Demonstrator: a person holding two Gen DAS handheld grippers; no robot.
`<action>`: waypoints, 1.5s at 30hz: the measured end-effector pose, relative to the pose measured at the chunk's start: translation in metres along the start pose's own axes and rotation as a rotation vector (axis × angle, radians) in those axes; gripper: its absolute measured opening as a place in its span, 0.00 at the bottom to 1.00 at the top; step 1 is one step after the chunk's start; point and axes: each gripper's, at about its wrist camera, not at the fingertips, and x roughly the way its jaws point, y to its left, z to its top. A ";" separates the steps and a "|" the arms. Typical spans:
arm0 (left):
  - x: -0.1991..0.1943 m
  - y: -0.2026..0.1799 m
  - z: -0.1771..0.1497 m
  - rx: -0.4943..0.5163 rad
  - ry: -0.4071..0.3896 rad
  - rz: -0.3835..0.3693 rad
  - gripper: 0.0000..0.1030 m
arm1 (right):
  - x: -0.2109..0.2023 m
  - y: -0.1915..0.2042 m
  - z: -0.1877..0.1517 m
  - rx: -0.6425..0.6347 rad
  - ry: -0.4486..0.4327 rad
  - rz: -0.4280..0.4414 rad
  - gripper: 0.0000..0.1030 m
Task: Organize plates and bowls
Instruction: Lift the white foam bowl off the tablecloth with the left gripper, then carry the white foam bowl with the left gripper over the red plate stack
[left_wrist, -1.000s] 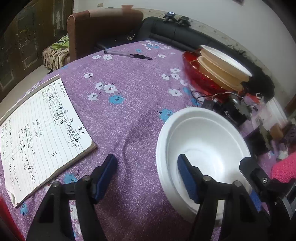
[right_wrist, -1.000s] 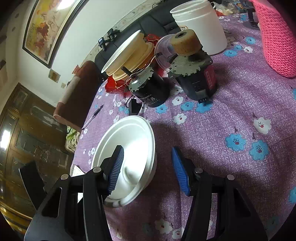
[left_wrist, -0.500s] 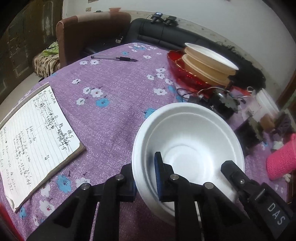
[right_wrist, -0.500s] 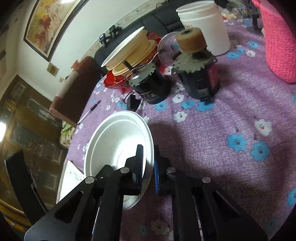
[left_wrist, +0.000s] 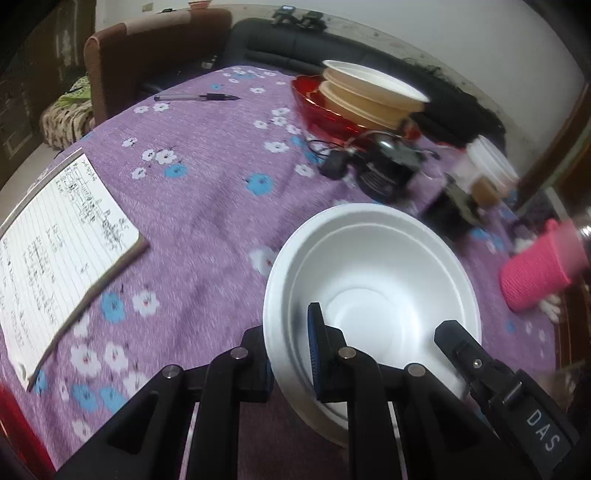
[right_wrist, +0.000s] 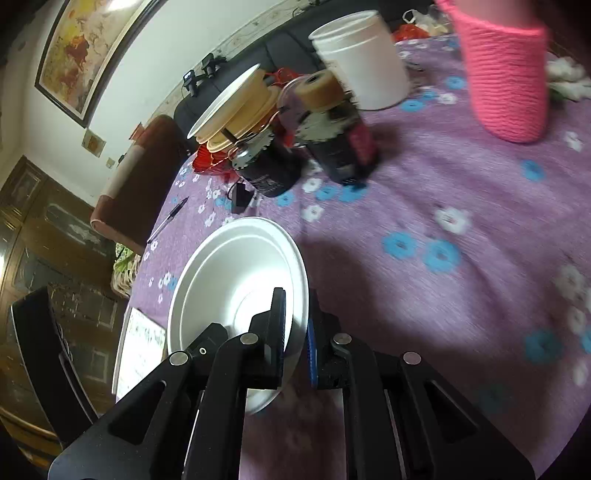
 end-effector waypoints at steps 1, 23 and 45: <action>-0.007 -0.002 -0.005 0.009 -0.003 -0.008 0.13 | -0.009 -0.001 -0.005 -0.002 -0.004 0.001 0.09; -0.227 0.075 -0.092 0.122 -0.431 0.084 0.14 | -0.160 0.102 -0.142 -0.185 -0.094 0.281 0.10; -0.254 0.172 -0.113 0.003 -0.495 0.181 0.14 | -0.124 0.204 -0.219 -0.345 0.033 0.334 0.10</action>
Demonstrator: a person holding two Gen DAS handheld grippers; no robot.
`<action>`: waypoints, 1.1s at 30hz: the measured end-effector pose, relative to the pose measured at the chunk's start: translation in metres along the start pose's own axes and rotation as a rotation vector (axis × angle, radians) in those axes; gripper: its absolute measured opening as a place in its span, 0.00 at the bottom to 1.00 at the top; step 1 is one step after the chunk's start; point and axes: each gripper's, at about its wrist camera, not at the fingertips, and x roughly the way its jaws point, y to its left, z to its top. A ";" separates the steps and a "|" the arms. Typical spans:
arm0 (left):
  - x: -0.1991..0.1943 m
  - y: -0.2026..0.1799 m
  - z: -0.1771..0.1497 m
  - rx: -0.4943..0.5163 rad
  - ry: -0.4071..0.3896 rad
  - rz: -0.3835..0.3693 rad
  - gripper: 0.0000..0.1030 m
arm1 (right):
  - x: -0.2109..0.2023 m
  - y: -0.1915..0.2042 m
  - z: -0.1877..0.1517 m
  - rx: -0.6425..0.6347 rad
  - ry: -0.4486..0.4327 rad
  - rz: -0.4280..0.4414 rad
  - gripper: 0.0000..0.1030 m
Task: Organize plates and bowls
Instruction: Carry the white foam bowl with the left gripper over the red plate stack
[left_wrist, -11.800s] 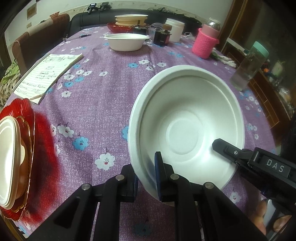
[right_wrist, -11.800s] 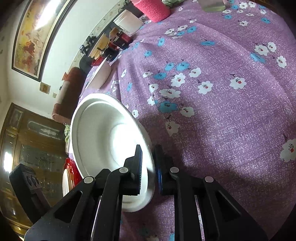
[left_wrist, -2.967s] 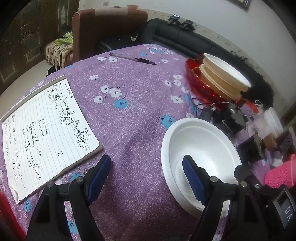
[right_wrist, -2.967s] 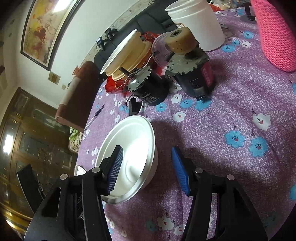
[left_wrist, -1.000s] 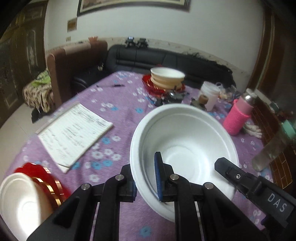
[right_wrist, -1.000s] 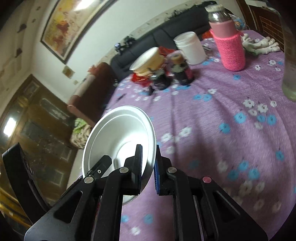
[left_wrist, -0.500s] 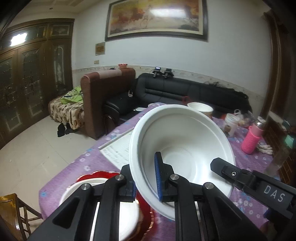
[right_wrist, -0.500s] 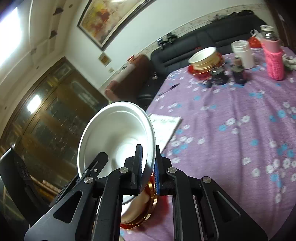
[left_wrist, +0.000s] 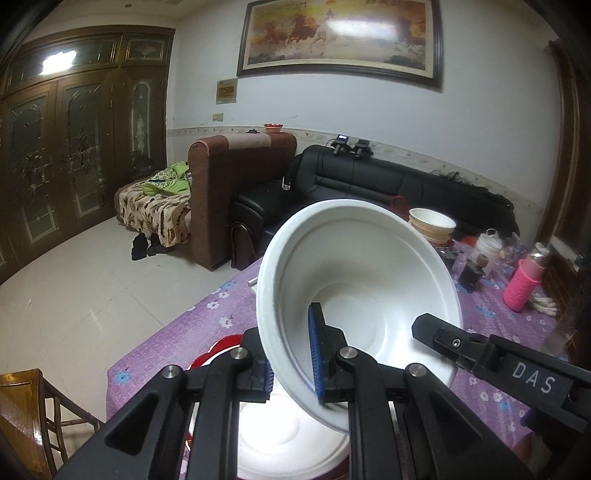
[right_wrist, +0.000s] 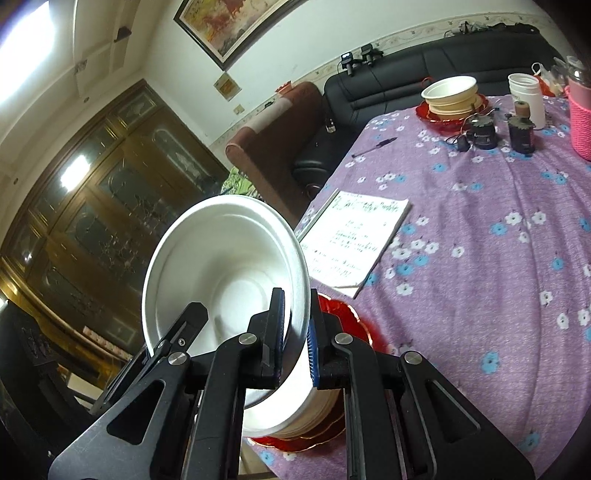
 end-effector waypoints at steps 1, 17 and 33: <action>0.000 0.002 -0.001 -0.001 0.002 0.002 0.14 | 0.002 0.002 -0.002 -0.002 0.005 -0.001 0.10; 0.008 0.016 -0.012 -0.018 0.041 0.013 0.14 | 0.024 0.007 -0.018 -0.015 0.056 -0.025 0.11; 0.024 0.032 -0.027 -0.026 0.119 0.011 0.16 | 0.048 0.000 -0.033 -0.017 0.119 -0.057 0.11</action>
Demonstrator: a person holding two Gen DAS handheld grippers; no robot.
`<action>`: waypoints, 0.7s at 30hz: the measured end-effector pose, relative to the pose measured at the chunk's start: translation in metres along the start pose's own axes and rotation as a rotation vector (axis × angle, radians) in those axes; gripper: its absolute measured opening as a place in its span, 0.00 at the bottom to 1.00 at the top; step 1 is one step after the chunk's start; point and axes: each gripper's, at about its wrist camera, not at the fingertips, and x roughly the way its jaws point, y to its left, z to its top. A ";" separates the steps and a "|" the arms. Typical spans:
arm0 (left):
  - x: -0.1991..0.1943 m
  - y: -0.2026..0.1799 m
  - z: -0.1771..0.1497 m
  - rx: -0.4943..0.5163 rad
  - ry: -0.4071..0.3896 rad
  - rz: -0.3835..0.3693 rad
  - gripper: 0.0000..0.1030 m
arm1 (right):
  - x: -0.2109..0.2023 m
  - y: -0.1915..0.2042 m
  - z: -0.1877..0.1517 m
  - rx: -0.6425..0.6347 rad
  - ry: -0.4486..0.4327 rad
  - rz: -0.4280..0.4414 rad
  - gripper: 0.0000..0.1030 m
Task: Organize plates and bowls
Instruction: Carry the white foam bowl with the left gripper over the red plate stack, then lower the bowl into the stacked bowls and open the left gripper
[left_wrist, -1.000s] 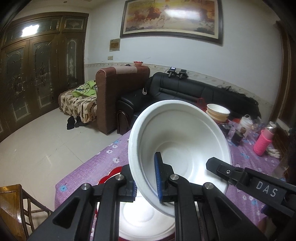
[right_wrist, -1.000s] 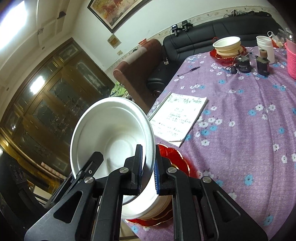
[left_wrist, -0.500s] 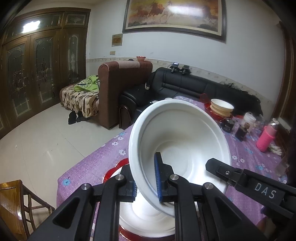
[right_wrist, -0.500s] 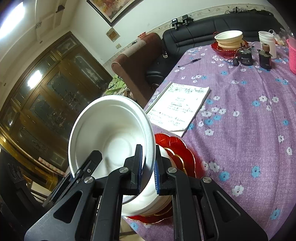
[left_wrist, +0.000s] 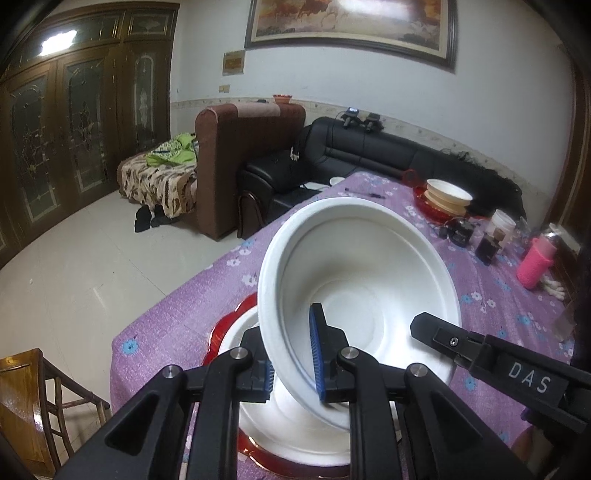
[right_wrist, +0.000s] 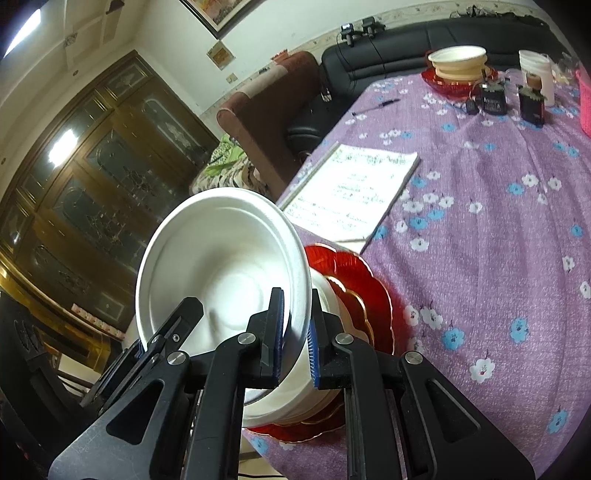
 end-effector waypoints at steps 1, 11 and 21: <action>0.001 0.003 -0.001 -0.007 0.006 0.001 0.16 | 0.002 -0.001 -0.001 -0.004 0.001 -0.011 0.11; -0.006 0.037 0.002 -0.072 -0.005 0.040 0.17 | 0.012 -0.002 -0.004 -0.030 0.033 -0.050 0.11; -0.011 0.012 0.001 0.001 -0.017 0.017 0.20 | -0.017 -0.026 -0.002 0.018 -0.062 -0.036 0.48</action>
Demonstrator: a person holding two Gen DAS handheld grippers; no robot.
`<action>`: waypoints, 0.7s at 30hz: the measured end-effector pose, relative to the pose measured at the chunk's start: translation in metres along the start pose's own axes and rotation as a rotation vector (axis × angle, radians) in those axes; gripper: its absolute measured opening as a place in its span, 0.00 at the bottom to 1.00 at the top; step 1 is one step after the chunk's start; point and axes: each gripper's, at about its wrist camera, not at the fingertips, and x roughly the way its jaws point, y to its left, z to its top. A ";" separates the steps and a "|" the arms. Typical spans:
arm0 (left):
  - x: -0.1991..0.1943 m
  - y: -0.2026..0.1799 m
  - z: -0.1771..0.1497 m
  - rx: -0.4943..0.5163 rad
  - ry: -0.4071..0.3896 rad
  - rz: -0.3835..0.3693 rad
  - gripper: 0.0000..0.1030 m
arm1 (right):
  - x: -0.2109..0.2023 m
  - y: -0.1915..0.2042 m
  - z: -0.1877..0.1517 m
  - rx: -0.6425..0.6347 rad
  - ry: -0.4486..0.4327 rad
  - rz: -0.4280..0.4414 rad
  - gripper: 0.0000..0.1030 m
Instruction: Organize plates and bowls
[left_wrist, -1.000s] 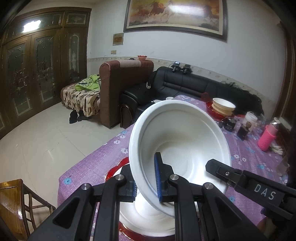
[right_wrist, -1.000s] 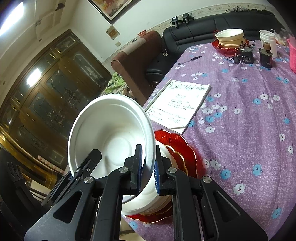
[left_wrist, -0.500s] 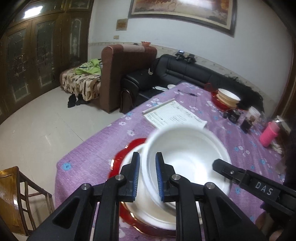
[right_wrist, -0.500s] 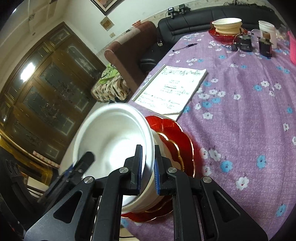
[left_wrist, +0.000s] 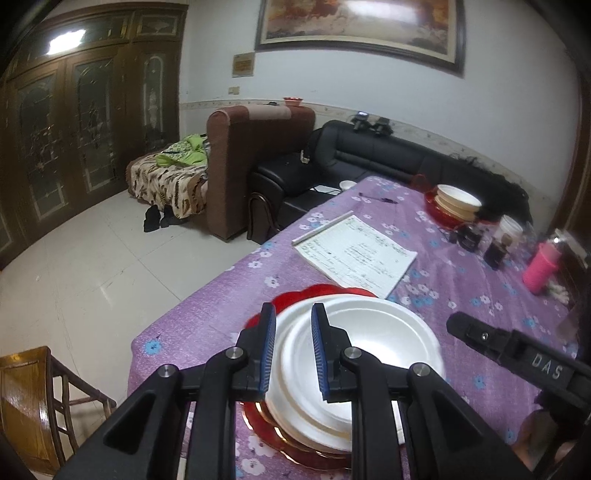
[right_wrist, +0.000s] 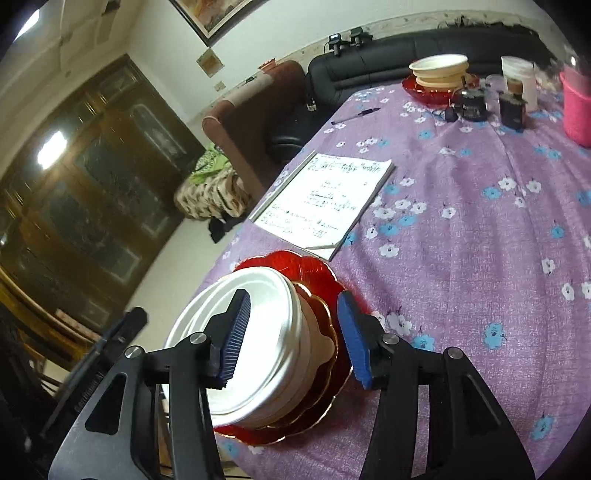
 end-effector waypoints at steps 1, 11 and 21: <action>-0.001 -0.005 -0.001 0.012 -0.001 -0.006 0.23 | -0.002 -0.002 0.000 0.005 -0.008 -0.004 0.49; -0.044 -0.044 -0.007 0.120 -0.189 0.037 0.82 | -0.035 -0.011 -0.010 -0.055 -0.114 0.018 0.49; -0.044 -0.050 -0.011 0.113 -0.143 0.025 0.84 | -0.057 -0.014 -0.025 -0.085 -0.150 0.048 0.49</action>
